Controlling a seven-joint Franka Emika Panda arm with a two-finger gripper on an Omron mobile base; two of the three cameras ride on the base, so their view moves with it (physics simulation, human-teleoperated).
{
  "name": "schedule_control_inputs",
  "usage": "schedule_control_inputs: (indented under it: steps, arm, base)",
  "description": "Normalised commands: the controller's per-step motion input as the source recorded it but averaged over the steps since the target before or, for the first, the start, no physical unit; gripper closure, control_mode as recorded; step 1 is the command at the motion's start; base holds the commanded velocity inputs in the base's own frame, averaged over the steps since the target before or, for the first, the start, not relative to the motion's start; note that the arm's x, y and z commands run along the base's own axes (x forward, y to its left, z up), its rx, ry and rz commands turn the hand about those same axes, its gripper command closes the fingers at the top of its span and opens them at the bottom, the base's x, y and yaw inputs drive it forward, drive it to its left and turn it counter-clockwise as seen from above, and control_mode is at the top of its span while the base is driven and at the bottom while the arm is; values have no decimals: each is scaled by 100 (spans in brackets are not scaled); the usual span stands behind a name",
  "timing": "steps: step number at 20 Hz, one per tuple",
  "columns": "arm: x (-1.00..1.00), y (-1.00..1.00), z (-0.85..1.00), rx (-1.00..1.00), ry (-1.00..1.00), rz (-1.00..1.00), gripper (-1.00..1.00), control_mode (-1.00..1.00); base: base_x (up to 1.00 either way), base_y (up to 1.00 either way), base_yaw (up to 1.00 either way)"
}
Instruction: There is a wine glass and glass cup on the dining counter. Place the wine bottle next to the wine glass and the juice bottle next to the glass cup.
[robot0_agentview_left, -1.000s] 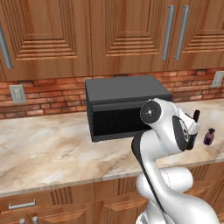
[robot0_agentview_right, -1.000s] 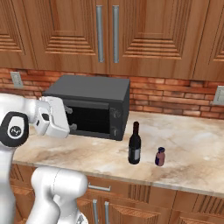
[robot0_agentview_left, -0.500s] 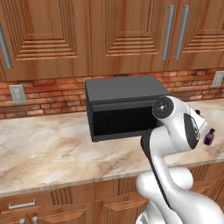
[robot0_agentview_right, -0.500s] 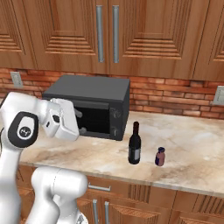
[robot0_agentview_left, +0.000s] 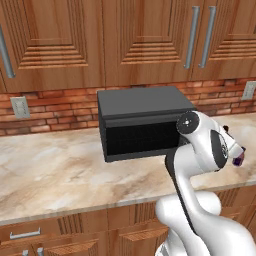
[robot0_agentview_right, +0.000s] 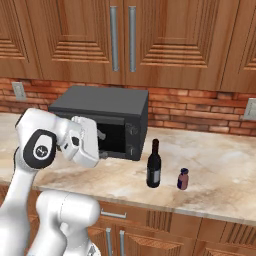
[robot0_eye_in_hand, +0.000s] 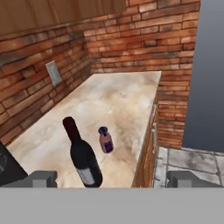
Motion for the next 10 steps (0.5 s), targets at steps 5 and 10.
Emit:
schedule_control_inputs:
  steps: [5,10]
  arm:
    - [19,-20,-34,-3,-7,-11,-100,-100]
    - [20,-21,-28,-9,-1,-8,-100,-100]
  base:
    - [0,0,0]
    - [0,0,0]
